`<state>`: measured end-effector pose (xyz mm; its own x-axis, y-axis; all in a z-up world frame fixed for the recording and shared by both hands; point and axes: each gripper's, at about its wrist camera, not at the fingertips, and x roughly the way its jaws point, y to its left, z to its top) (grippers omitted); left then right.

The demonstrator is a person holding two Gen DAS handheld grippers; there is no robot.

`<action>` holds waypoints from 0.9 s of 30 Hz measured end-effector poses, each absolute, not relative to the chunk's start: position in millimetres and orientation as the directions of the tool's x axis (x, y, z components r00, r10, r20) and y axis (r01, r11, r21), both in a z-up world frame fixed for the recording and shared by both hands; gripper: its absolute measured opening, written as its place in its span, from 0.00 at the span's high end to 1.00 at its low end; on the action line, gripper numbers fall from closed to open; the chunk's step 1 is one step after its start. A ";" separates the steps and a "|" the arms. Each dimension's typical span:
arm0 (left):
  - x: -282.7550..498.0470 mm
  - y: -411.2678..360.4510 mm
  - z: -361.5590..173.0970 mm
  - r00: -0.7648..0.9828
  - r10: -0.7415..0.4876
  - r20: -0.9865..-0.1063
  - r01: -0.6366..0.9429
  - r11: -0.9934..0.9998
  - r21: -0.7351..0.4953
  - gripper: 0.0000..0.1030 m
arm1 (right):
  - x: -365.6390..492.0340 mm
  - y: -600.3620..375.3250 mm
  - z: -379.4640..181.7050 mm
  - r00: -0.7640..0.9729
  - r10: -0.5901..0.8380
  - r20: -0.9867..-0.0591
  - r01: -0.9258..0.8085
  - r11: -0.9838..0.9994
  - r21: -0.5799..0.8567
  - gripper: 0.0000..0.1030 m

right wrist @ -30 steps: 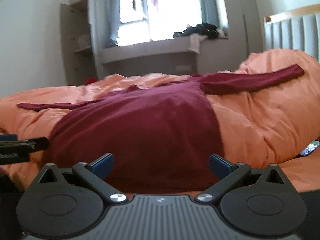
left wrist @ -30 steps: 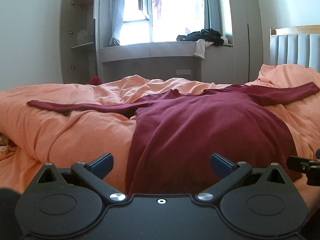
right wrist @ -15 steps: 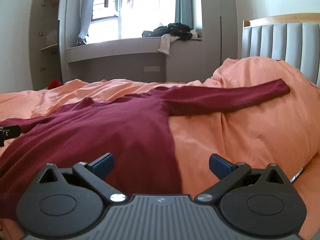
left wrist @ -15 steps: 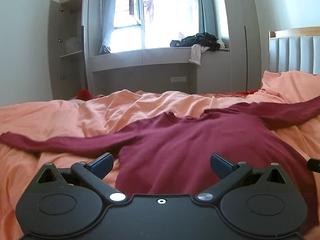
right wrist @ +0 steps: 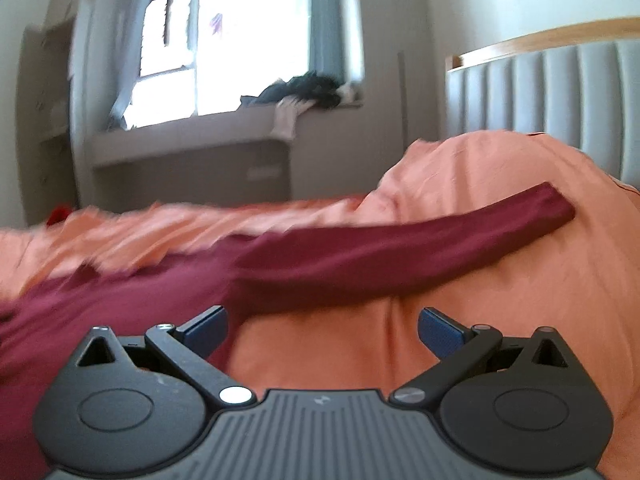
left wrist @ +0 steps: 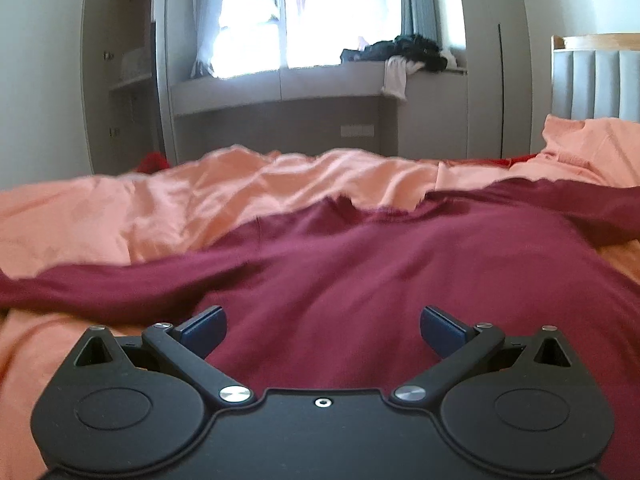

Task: Fold small clothes
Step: 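Reach the right gripper to the shirt's sleeve cuff and grasp it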

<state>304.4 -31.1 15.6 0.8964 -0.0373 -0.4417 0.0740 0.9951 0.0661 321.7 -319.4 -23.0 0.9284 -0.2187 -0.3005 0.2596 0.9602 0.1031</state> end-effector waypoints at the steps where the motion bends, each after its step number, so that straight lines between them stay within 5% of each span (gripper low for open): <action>1: 306.4 -29.3 11.3 0.891 -0.040 -0.452 0.074 0.996 0.058 0.00 | 328.3 -334.3 -24.9 0.929 -0.235 -0.286 0.278 0.953 0.119 0.00; 6: 308.7 -17.1 1.3 0.885 -0.079 -0.460 0.079 0.997 -0.020 0.00 | 358.9 -394.8 -27.6 0.896 -0.376 -0.236 0.397 0.916 0.051 0.00; 21: 312.1 -16.6 -5.3 0.876 -0.091 -0.473 0.082 0.996 -0.039 0.00 | 430.3 -542.3 -26.0 0.707 -0.624 -0.332 0.692 0.708 0.142 0.00; 23: 312.2 -17.9 -5.4 0.875 -0.092 -0.475 0.082 0.996 -0.040 0.00 | 432.8 -547.0 -30.4 0.704 -0.632 -0.323 0.699 0.698 0.158 0.06; 27: 312.8 -17.9 -5.9 0.874 -0.093 -0.476 0.083 0.996 -0.043 0.00 | 442.7 -544.6 -33.4 0.680 -0.667 -0.304 0.720 0.685 0.109 0.37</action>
<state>312.8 -17.9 -5.9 0.8745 -0.0932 -0.4760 0.0828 0.9956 -0.0427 442.7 -544.6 -33.4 0.6804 -0.6671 -0.3035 0.7203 0.6850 0.1092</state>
